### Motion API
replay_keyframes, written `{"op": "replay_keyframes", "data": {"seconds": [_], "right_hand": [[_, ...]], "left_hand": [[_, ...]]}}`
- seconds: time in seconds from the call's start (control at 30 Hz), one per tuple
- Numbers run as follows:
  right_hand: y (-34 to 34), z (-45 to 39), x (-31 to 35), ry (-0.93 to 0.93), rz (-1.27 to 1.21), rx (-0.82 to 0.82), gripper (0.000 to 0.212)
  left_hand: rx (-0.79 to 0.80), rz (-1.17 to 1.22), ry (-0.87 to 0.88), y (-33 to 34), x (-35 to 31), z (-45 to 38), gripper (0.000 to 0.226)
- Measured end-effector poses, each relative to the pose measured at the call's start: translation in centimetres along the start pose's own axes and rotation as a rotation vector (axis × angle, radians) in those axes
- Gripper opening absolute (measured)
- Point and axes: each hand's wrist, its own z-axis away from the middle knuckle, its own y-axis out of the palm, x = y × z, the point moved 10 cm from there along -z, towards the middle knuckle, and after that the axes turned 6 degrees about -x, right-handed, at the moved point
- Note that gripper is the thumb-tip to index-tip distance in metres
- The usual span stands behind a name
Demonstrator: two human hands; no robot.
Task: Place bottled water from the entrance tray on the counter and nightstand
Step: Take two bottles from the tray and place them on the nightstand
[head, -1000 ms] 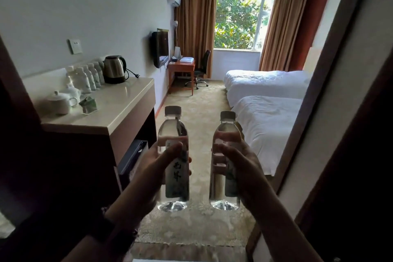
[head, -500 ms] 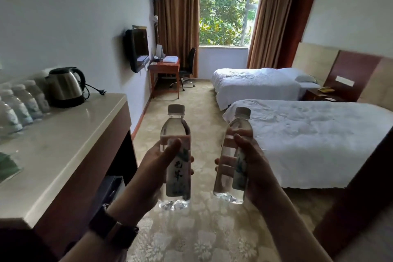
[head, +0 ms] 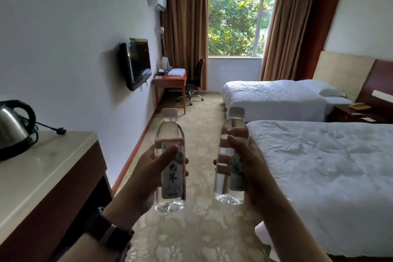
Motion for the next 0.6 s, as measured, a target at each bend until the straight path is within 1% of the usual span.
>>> {"op": "replay_keyframes", "data": {"seconds": [0.13,0.3,0.33,0.43,0.47,0.53,0.6], "right_hand": [[1.1,-9.8,-0.6,-0.013,0.03,0.009,0.045],[1.6,-23.3,-5.2,0.002,0.029,-0.001,0.048],[1.8,-26.5,-6.3,0.001,0.032,-0.004,0.048],[3.2,-37.4,-8.8,-0.008,0.083,0.0,0.049],[3.8,-41.1,-9.3,-0.011,0.104,-0.001,0.048],[4.9,-48.5,-9.6,-0.019,0.132,-0.01,0.045],[5.9,-55.3,-9.0,-0.033,0.137,-0.02,0.048]], "left_hand": [[-0.009,-0.001,-0.001,0.1,0.9,-9.7,0.102],[-0.025,-0.013,0.018,-0.2,5.0,-24.0,0.092],[-0.028,-0.01,0.019,-0.3,6.0,-27.2,0.09],[-0.036,0.021,-0.006,-0.8,9.0,-37.2,0.07],[-0.037,0.033,-0.014,-0.9,9.5,-40.7,0.068],[-0.026,0.057,-0.034,-0.6,10.0,-48.0,0.064],[-0.011,0.077,-0.034,0.0,9.5,-55.2,0.055]]}}
